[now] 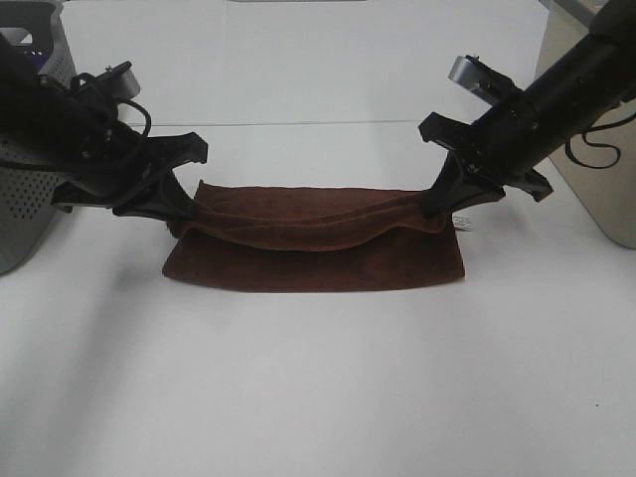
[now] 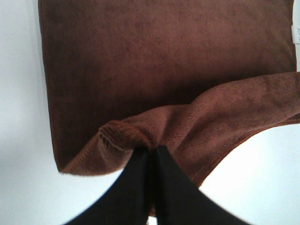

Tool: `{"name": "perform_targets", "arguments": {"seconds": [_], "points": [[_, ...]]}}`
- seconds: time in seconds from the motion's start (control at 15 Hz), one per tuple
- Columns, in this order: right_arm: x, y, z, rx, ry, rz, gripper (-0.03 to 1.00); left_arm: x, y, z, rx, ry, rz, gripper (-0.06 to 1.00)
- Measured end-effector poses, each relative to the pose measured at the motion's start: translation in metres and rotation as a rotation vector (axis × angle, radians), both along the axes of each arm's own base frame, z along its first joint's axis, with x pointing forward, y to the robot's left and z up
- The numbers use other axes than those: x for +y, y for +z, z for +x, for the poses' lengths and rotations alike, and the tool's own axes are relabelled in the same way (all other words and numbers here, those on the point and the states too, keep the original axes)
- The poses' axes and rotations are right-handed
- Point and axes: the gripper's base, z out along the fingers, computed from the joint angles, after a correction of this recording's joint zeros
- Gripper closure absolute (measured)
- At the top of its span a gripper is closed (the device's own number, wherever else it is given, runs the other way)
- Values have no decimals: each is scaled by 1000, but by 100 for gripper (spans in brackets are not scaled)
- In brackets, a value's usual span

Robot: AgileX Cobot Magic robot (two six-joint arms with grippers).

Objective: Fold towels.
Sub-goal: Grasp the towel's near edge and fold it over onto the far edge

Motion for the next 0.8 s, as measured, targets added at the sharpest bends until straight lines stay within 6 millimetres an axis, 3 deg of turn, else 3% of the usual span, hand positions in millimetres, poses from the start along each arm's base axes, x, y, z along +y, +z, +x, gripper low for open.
{"name": "perform_targets", "arguments": {"seconds": [0.13,0.33,0.8], "points": [[4,-5,31,-42,-1,6,94,-4,-10,23,-32,12,12,93],[5,-21,58,-90,-28,-6,94,-7,-26,51,-88,38,41,93],[0,-31,70,-170,-78,-68,94,-4,-32,67,-177,94,76,93]]}}
